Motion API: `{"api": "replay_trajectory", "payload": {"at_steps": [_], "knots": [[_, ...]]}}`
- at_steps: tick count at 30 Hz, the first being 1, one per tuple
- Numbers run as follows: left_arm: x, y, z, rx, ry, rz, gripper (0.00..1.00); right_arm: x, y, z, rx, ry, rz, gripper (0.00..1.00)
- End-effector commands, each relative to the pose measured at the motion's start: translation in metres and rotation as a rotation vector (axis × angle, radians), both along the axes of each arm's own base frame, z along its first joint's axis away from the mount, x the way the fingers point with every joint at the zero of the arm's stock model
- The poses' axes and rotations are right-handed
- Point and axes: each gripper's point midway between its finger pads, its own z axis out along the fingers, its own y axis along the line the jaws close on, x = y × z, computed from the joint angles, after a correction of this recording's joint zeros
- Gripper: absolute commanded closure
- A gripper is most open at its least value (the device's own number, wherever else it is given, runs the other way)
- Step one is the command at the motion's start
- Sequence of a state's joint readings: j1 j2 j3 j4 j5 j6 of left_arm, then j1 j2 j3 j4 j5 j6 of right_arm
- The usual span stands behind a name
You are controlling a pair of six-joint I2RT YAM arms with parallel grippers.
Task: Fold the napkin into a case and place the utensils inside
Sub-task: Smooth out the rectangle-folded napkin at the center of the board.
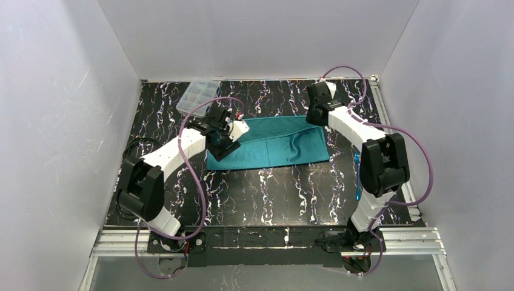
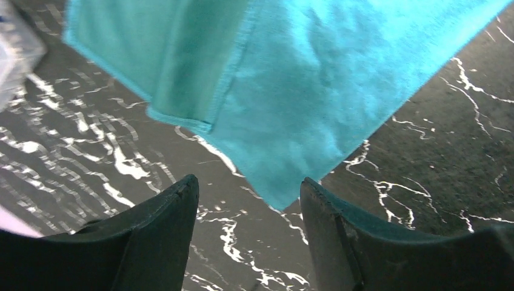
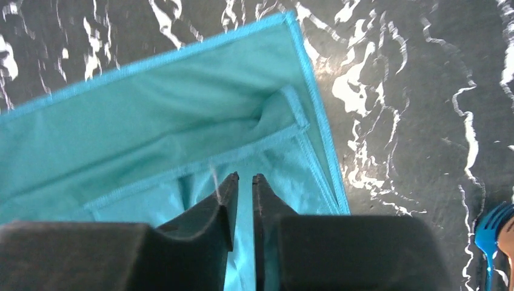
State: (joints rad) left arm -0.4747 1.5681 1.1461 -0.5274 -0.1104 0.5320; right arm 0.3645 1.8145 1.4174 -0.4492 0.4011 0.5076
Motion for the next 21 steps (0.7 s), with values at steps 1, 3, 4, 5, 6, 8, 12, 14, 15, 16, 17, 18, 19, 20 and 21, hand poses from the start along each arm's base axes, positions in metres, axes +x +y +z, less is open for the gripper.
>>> {"api": "replay_trajectory", "payload": {"at_steps": [1,3,4,5,6,8,12,14,15,16,17,18,19,20,21], "knots": [[-0.026,-0.007,-0.023,-0.009,0.152,-0.05,0.43,-0.014,0.028,-0.008,0.151,0.02,0.155,0.85],[-0.032,-0.012,-0.028,-0.023,0.203,-0.061,0.47,-0.022,0.029,-0.019,0.163,0.064,0.175,0.97],[-0.034,-0.014,-0.03,-0.032,0.224,-0.069,0.5,-0.025,0.029,-0.024,0.163,0.082,0.181,0.98],[-0.035,-0.015,-0.032,-0.032,0.238,-0.071,0.51,-0.027,0.028,-0.028,0.16,0.093,0.183,0.99],[-0.035,-0.015,-0.035,-0.029,0.246,-0.07,0.52,-0.027,0.026,-0.032,0.154,0.102,0.177,0.99],[-0.032,-0.015,-0.038,-0.02,0.247,-0.066,0.53,-0.024,0.02,-0.036,0.146,0.104,0.163,0.99],[-0.016,-0.012,-0.039,0.02,0.201,-0.054,0.52,-0.011,0.01,-0.04,0.147,0.107,0.138,0.99],[-0.01,-0.01,-0.039,0.041,0.187,-0.061,0.52,-0.004,0.005,-0.043,0.141,0.115,0.124,0.99],[-0.008,-0.009,-0.04,0.052,0.186,-0.064,0.51,0.0,0.004,-0.045,0.139,0.119,0.121,0.98],[-0.005,-0.009,-0.042,0.064,0.183,-0.066,0.51,0.005,0.004,-0.043,0.138,0.115,0.12,0.98],[-0.002,-0.007,-0.044,0.082,0.174,-0.066,0.51,0.008,0.003,-0.046,0.137,0.118,0.119,0.98],[0.002,-0.004,-0.045,0.103,0.163,-0.063,0.51,0.01,0.002,-0.047,0.133,0.12,0.116,0.98],[0.006,-0.002,-0.046,0.119,0.15,-0.059,0.51,0.013,0.002,-0.048,0.131,0.119,0.113,0.98],[0.011,0.001,-0.047,0.14,0.133,-0.051,0.51,0.015,0.001,-0.049,0.13,0.12,0.111,0.98],[0.015,0.002,-0.046,0.152,0.119,-0.048,0.51,0.018,0.002,-0.048,0.13,0.115,0.111,0.98]]}}
